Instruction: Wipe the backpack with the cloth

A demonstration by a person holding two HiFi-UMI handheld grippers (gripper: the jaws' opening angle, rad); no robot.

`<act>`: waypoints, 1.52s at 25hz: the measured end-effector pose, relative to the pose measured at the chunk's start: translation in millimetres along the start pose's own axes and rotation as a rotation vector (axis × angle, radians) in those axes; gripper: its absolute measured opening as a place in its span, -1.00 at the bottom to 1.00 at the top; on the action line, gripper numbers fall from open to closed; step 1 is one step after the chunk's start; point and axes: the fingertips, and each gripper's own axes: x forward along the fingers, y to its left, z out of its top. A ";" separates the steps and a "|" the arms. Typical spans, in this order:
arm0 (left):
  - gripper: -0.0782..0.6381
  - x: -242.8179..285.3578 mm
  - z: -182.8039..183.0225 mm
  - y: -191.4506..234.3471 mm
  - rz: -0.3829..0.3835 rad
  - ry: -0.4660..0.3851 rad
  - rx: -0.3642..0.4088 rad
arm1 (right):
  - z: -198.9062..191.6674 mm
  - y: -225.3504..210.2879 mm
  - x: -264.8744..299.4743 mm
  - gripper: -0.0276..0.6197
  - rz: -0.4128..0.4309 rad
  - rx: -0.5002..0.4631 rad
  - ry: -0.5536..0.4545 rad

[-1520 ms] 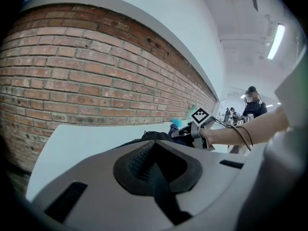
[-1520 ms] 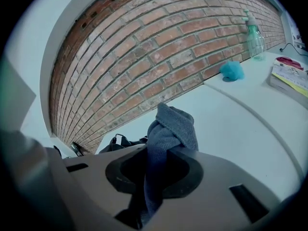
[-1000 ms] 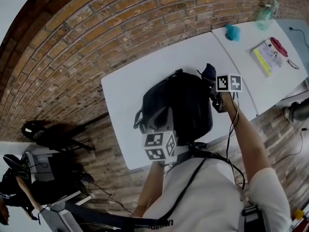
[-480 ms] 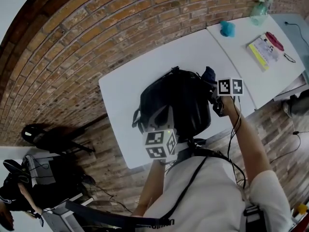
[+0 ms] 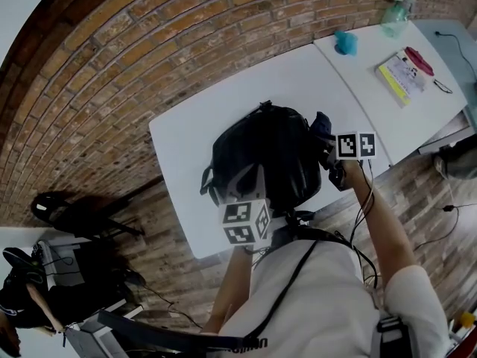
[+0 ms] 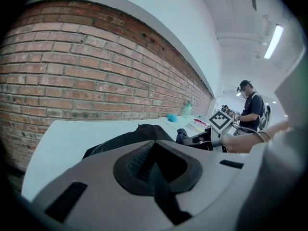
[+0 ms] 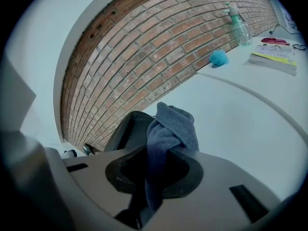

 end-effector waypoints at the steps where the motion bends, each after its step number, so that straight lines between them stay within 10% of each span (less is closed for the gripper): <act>1: -0.77 0.2 -0.3 -1.3 -0.001 -0.001 0.000 | -2.3 -0.1 -2.5 -0.70 0.002 -0.001 0.000; 38: -0.77 -3.9 -13.3 -2.9 0.009 0.023 0.006 | -107.2 26.3 -74.7 -0.70 0.070 0.046 0.089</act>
